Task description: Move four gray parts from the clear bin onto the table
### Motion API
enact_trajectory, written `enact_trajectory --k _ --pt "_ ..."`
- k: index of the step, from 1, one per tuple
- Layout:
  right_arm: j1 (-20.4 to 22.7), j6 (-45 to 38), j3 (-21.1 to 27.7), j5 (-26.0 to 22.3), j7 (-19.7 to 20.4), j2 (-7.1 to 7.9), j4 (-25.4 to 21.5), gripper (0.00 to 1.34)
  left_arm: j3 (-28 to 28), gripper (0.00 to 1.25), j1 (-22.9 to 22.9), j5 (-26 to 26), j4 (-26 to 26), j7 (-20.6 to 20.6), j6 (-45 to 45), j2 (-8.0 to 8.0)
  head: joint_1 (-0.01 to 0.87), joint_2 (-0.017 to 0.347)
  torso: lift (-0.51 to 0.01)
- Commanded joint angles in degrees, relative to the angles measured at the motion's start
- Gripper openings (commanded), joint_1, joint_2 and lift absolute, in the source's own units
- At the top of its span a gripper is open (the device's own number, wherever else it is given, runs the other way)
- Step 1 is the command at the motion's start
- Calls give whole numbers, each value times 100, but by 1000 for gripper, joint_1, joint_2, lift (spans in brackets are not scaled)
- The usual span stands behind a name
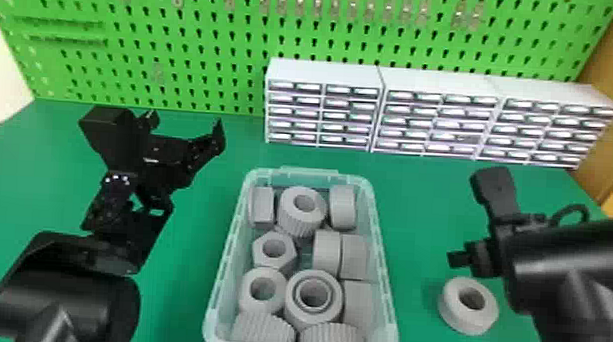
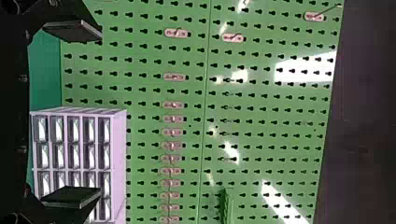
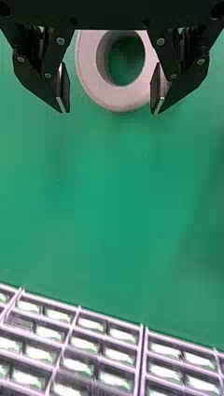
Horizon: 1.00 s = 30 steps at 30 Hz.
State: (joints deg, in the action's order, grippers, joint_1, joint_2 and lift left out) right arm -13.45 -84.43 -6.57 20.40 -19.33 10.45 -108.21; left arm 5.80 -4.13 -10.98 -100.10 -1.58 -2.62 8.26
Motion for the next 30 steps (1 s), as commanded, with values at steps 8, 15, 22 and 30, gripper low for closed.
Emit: enact_trajectory --k 8,15,22,30 --pt "-703 -565 -1048 -449 0 203 -262 775 0 1132 0 0 -1 0 -2 -9 686 26 -50" --pt "-1125 -565 -1769 -564 0 229 -236 776 35 1132 -27 9 17 0 -37 -9 686 26 -50" --pt "-1406 -434 -2076 -1117 -9 194 54 775 70 1132 -35 9 78 0 -37 -9 686 26 -50" --pt "-1661 -117 -2313 -1460 -9 36 494 773 70 1132 -35 26 96 0 -55 -9 686 26 -50"
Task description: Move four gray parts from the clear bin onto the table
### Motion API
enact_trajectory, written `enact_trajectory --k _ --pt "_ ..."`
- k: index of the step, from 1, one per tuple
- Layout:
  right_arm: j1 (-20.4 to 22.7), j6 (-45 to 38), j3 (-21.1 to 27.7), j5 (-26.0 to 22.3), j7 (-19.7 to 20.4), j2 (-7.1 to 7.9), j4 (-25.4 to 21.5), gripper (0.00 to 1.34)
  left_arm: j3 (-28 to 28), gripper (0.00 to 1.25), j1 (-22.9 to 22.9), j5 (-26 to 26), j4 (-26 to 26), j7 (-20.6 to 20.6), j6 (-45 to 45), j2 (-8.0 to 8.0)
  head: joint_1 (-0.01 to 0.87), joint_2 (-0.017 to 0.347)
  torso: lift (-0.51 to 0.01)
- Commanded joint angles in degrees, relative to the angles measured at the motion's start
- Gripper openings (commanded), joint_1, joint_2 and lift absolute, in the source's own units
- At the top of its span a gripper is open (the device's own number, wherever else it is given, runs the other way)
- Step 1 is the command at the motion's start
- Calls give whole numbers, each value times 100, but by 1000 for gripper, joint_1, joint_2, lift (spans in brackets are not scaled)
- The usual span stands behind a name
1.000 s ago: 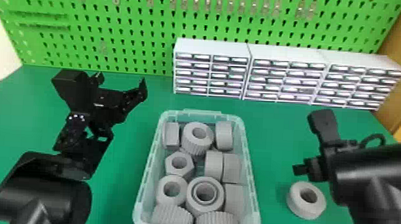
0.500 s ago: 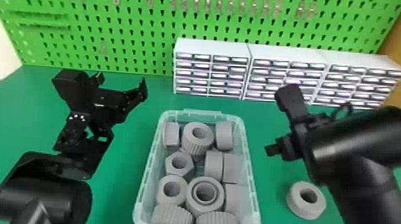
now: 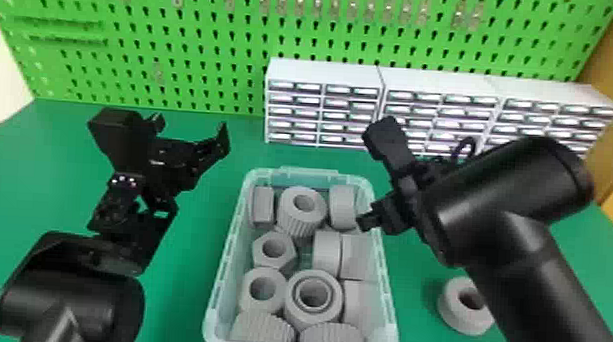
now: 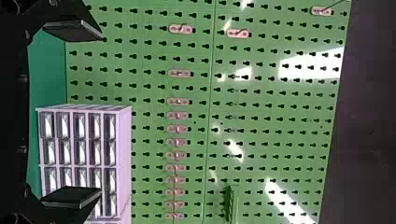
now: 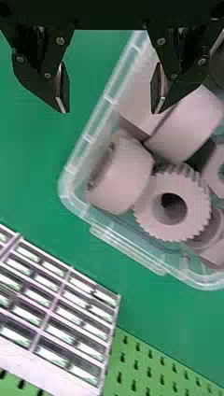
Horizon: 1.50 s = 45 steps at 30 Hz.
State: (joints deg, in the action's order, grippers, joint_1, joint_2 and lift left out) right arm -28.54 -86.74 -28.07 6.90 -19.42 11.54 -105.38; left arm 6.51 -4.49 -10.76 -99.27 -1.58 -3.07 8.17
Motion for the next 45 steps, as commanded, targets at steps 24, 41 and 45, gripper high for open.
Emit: enact_trajectory --k 24,41,45 --pt "-469 298 -445 -699 -53 -161 940 778 9 1137 1 13 48 0 -36 0 686 26 -50" --pt "-469 307 -410 -690 -53 -161 940 778 17 1137 1 13 48 0 -36 0 686 26 -50" --pt "-469 324 -410 -690 -53 -161 940 778 17 1138 1 13 48 0 -36 0 686 26 -50"
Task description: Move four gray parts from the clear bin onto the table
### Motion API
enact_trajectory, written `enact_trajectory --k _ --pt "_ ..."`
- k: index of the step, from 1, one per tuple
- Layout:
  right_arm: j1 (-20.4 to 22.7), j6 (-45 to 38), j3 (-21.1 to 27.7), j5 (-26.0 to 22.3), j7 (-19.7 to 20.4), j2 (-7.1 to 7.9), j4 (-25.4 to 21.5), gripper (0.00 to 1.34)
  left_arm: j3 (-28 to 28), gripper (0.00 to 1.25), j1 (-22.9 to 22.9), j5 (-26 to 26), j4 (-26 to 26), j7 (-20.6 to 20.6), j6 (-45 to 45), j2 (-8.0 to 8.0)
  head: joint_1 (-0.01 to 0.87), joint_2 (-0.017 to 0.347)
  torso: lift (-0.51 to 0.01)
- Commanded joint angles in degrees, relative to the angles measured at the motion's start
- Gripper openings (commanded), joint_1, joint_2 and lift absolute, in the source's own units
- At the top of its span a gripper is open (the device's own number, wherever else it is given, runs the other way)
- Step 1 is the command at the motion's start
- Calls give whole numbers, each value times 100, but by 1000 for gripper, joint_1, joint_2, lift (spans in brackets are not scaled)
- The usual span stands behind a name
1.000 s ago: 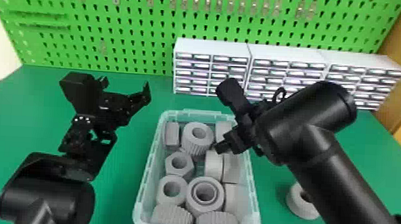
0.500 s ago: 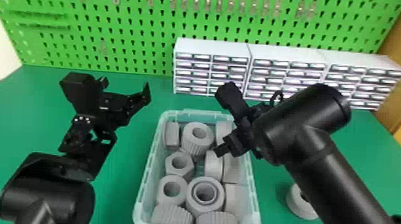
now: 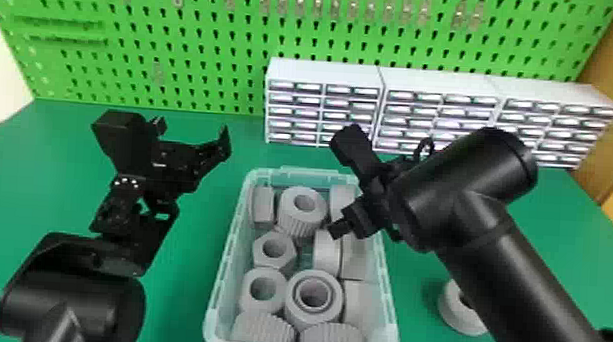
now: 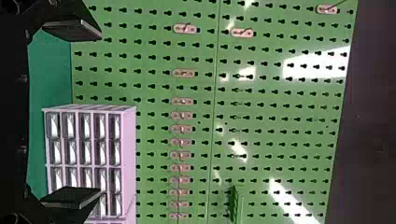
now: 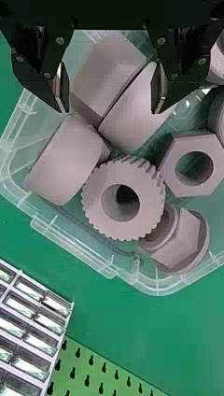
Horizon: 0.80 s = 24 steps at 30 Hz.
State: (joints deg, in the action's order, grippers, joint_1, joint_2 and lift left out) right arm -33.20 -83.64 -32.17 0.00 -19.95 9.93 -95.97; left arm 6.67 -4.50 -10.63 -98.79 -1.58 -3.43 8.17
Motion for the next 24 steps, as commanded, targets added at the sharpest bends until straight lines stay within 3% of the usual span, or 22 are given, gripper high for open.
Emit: enact_trajectory --k 1,9,14,24 --pt "-11 15 -9 0 0 0 0 778 1 1138 2 0 0 0 0 0 686 26 -50" --pt "-72 217 -158 0 -105 9 87 808 1 1138 2 0 0 0 0 0 686 26 -50" --pt "-213 428 -439 264 -527 -9 351 813 1 1138 -7 0 9 0 0 0 686 26 -50" --pt "-459 920 -800 360 -765 -97 931 816 10 1137 -7 9 9 0 -9 0 686 26 -50"
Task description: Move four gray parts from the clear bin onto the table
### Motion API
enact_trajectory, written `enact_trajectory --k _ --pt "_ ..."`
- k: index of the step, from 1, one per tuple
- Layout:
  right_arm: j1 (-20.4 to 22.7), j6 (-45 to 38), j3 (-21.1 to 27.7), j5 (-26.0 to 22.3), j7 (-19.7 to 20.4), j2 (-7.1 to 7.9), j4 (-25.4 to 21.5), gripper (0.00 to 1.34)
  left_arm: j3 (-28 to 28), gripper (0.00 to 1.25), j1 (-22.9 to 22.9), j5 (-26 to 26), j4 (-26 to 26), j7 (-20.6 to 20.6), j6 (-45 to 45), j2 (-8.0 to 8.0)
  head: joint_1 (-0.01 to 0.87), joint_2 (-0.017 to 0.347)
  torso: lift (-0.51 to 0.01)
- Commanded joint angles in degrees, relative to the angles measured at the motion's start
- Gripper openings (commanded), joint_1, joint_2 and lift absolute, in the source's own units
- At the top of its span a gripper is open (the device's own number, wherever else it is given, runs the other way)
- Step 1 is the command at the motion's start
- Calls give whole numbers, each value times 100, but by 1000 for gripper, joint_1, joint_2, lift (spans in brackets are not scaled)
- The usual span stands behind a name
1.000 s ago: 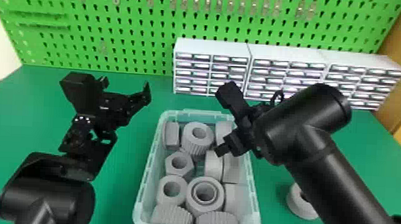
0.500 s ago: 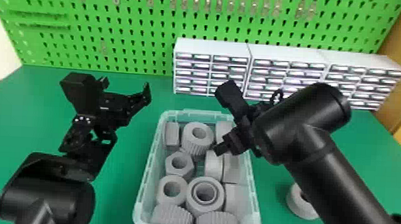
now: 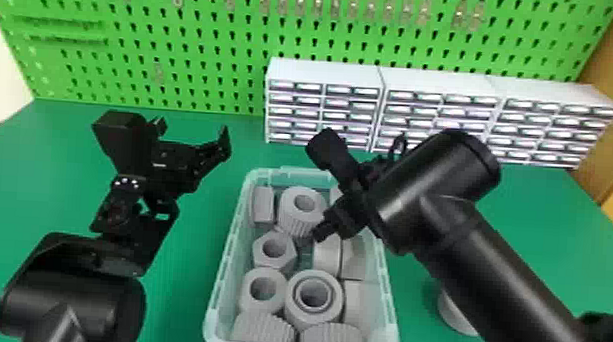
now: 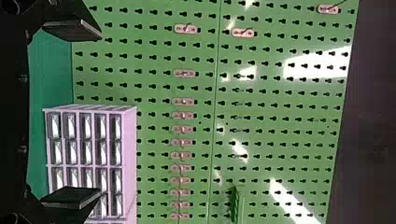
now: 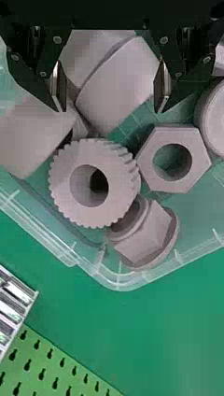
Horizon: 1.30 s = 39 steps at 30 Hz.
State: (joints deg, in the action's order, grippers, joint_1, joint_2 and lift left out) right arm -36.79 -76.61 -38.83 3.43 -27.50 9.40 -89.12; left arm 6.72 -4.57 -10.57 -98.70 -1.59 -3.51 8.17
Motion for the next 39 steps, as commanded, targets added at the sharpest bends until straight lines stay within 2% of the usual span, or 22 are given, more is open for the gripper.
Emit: enact_trajectory --k 1,21,27,32,39 --pt "-144 287 -169 17 -10 -61 325 816 5 1138 0 2 0 1 0 0 686 26 -50" --pt "-487 1306 -494 8 -1 -280 1415 830 22 1137 0 2 9 -8 -18 0 686 26 -50" --pt "-566 1965 -617 -273 -1 -342 1890 831 14 1137 0 2 17 -8 -18 0 686 26 -50" --pt "-645 2317 -775 -273 34 -403 2118 833 14 1137 0 2 17 -8 -18 0 686 26 -50" --pt "-707 2545 -767 -282 166 -403 2303 833 14 1134 0 2 17 -17 -18 0 686 26 -50"
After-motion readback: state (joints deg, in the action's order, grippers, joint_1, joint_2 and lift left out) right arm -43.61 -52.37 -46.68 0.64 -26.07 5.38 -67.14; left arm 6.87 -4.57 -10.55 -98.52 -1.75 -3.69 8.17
